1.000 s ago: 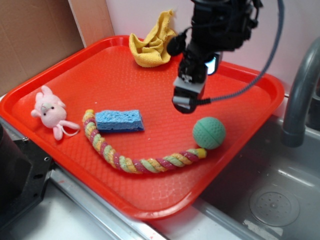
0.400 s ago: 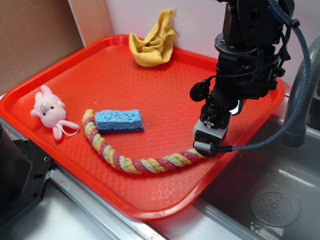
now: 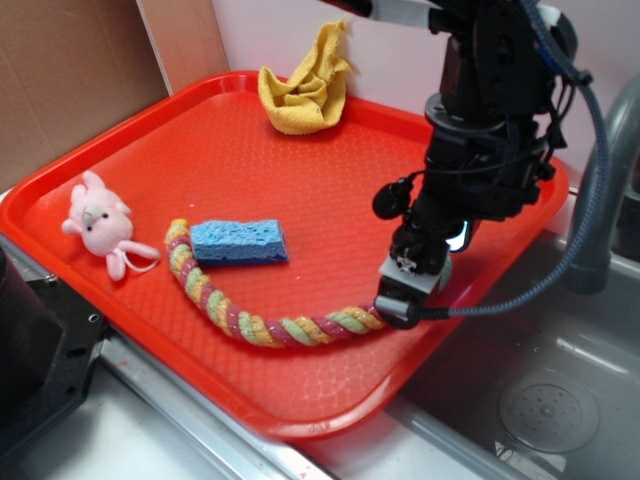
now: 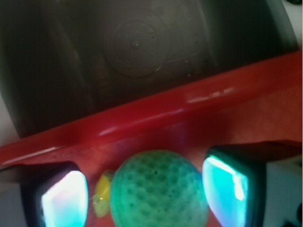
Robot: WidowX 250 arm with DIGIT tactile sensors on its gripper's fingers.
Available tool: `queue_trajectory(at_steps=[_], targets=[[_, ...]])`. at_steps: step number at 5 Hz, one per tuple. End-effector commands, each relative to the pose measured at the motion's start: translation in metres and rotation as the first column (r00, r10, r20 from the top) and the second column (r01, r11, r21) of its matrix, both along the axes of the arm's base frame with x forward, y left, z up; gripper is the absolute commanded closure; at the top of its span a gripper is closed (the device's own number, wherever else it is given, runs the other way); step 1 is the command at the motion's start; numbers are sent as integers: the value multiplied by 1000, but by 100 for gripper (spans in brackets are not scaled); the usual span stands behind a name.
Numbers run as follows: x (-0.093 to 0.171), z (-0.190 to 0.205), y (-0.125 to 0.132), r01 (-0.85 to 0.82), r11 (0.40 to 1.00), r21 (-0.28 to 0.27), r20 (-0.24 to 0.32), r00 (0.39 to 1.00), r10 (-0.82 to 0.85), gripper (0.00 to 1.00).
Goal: Grab the green ball.
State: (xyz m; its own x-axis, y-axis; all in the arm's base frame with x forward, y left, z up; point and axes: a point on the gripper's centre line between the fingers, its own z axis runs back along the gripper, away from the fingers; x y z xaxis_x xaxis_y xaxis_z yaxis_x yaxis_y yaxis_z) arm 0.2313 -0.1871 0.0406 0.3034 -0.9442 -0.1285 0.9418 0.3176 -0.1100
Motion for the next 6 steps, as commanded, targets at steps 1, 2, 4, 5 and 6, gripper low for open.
queue_trajectory(at_steps=[1, 2, 4, 5, 6], targets=[[-16, 7, -1, -64, 998, 20, -55, 996, 65, 100], [-24, 5, 10, -111, 993, 44, -90, 989, 114, 100], [-37, 51, 70, -501, 865, -28, -70, 864, 499, 100], [-41, 85, 94, -691, 716, -102, -69, 723, 687, 100], [-51, 104, 112, -817, 569, -93, -72, 576, 814, 100]])
